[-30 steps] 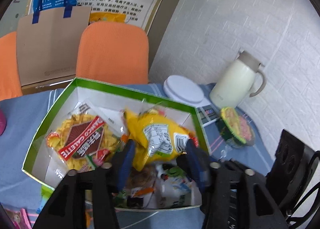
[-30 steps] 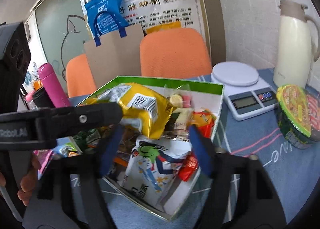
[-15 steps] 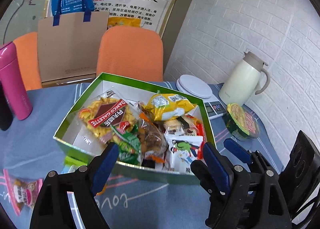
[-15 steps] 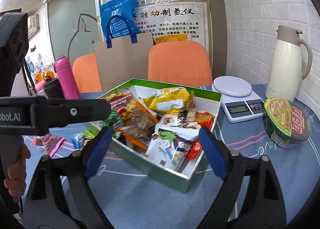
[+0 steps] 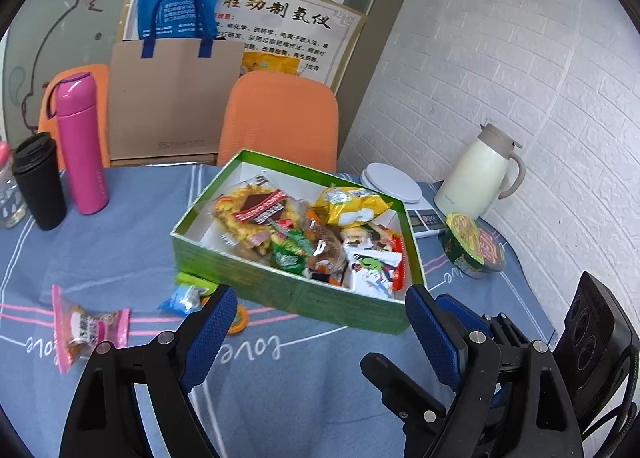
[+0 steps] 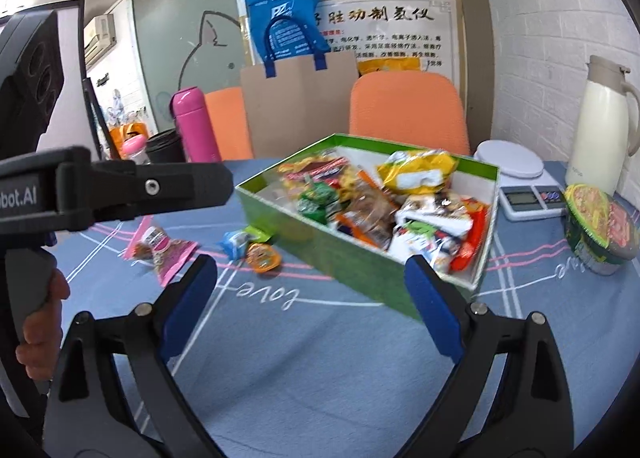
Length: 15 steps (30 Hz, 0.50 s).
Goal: Organize snacks
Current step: 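Withdraw both tools toward the pink-wrapped snack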
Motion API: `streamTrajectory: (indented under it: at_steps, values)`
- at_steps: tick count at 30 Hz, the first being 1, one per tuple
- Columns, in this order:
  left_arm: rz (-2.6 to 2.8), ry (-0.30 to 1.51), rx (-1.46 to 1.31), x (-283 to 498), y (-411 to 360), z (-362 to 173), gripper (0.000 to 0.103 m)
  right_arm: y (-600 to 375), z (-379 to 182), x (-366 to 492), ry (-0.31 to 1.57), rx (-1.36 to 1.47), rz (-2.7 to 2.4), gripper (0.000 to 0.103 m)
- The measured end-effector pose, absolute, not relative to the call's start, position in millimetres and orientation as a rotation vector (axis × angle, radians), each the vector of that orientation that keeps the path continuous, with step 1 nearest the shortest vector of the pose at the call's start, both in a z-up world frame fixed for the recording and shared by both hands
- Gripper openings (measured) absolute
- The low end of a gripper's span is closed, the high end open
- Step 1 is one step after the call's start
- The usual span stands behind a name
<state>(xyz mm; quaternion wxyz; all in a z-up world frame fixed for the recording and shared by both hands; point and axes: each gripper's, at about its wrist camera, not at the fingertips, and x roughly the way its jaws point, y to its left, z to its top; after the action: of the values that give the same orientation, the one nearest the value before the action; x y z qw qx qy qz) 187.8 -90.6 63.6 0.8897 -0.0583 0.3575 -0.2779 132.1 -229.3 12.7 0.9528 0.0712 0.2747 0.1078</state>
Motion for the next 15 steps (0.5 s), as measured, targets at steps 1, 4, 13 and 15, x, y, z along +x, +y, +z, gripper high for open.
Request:
streamTrajectory:
  at_steps: [1, 4, 13, 15]
  values:
    - [-0.568, 0.742, -0.125, 186, -85, 62, 0.088, -227, 11, 132, 0.564, 0.163, 0.237, 0.095]
    - [-0.507, 0.732, -0.139, 181, -59, 52, 0.088, -218, 4, 134, 0.592, 0.184, 0.263, 0.095]
    - [-0.262, 0.807, -0.273, 195, 38, 11, 0.088, -195, -9, 137, 0.640, 0.192, 0.308, 0.095]
    - [-0.229, 0.814, -0.305, 200, 55, 4, 0.088, -193, -10, 139, 0.650, 0.197, 0.315, 0.095]
